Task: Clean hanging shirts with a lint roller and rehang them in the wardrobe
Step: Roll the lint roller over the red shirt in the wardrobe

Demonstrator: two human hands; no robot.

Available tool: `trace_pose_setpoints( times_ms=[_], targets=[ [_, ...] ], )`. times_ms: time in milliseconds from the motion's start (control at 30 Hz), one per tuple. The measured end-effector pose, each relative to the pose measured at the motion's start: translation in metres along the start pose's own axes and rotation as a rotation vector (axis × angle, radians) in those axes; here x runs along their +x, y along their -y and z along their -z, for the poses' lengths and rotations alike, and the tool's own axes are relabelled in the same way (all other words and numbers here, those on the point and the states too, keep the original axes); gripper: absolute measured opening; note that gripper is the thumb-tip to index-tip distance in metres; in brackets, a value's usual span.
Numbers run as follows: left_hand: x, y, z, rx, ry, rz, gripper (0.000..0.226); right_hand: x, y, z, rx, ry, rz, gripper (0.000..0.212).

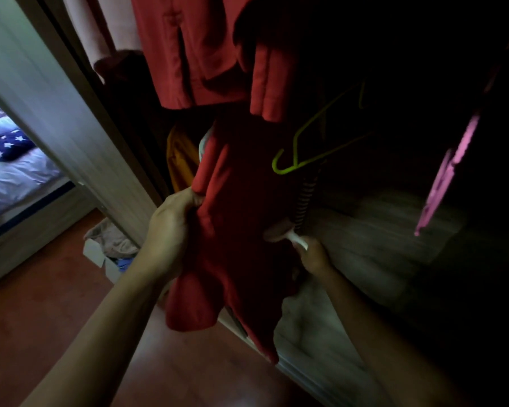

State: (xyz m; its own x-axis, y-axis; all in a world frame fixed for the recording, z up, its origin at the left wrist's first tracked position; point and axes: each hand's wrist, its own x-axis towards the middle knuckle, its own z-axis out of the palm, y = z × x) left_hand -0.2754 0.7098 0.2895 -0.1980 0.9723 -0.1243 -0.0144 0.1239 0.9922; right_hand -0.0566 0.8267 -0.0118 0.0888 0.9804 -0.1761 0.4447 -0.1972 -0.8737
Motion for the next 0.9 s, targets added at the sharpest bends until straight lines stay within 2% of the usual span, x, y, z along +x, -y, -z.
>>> trace_pose_setpoints(
  times_ms=[100,167,267,367,467,533,567,600,633,700,733,767,800,833,867,900],
  targets=[
    [0.001,0.0,0.002,-0.002,-0.021,0.004,0.022,-0.01,-0.027,-0.016,-0.107,0.112,-0.167,0.03],
    [0.003,0.0,0.004,-0.017,-0.035,0.003,0.022,-0.014,-0.038,-0.02,-0.109,0.096,-0.226,0.032],
    [0.004,0.002,0.007,-0.028,-0.038,0.004,0.018,-0.011,-0.035,-0.013,-0.143,0.025,-0.22,0.034],
    [0.004,0.003,0.006,-0.029,-0.026,0.003,0.022,0.005,-0.011,0.005,-0.118,-0.078,-0.095,0.031],
    [0.004,0.005,0.002,-0.013,-0.038,-0.007,0.022,0.018,0.036,0.034,-0.077,-0.211,0.127,0.025],
    [0.003,0.006,0.0,0.006,-0.006,-0.024,0.024,0.025,0.069,0.055,-0.009,-0.326,0.149,0.023],
    [0.002,0.006,-0.001,0.02,0.011,-0.029,0.024,0.025,0.085,0.065,0.125,-0.31,0.123,0.031],
    [0.002,0.007,-0.001,0.038,0.024,-0.032,0.024,0.032,0.095,0.073,-0.008,-0.354,0.235,0.037],
    [0.002,0.007,-0.002,0.054,0.036,-0.033,0.023,0.034,0.101,0.08,-0.078,-0.54,0.378,0.039],
    [0.005,0.009,0.0,0.055,0.029,-0.015,0.021,0.024,0.132,0.09,0.117,-0.415,0.235,0.034],
    [0.008,0.011,0.001,0.059,0.024,-0.002,0.02,0.028,0.13,0.09,0.094,-0.504,0.187,0.032],
    [0.01,0.012,0.003,0.071,0.026,0.005,0.019,0.016,0.141,0.092,0.007,-0.523,0.209,0.035],
    [0.012,0.014,0.003,0.074,0.026,0.014,0.019,0.007,0.149,0.09,0.147,-0.344,0.217,0.033],
    [0.012,0.015,0.002,0.074,0.027,0.02,0.019,0.003,0.149,0.088,0.097,-0.431,0.235,0.028],
    [0.012,0.015,0.002,0.068,0.029,0.018,0.019,0.006,0.14,0.084,0.087,-0.402,0.292,0.023],
    [0.012,0.015,0.002,0.056,0.027,0.004,0.019,-0.001,0.131,0.073,0.064,-0.367,0.271,0.013]
  ],
)
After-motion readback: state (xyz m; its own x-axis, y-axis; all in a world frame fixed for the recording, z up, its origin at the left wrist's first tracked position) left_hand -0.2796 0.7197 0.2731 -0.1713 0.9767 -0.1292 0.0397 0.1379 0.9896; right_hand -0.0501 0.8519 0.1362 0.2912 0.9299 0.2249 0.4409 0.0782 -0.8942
